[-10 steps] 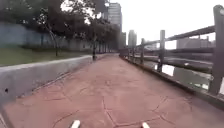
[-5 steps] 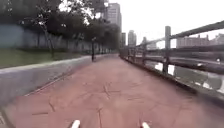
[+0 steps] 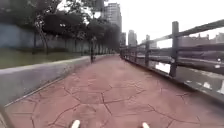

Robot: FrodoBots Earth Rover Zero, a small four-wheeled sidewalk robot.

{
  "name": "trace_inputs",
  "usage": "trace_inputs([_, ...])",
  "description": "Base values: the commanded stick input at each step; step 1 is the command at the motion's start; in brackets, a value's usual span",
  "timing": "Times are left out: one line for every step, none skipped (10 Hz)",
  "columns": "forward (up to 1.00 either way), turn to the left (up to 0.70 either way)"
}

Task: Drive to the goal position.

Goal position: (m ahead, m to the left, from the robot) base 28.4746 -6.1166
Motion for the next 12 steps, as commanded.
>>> trace_inputs([0.7,0.0])
trace_inputs([0.7,0.0])
trace_inputs([0.7,0.0])
trace_inputs([0.7,0.01])
trace_inputs([0.7,0.02])
trace_inputs([0.7,0.02])
trace_inputs([0.7,0.03])
trace_inputs([0.7,0.03])
trace_inputs([0.7,0.02])
trace_inputs([0.7,0.02])
trace_inputs([0.7,0.02])
trace_inputs([0.7,0.02])
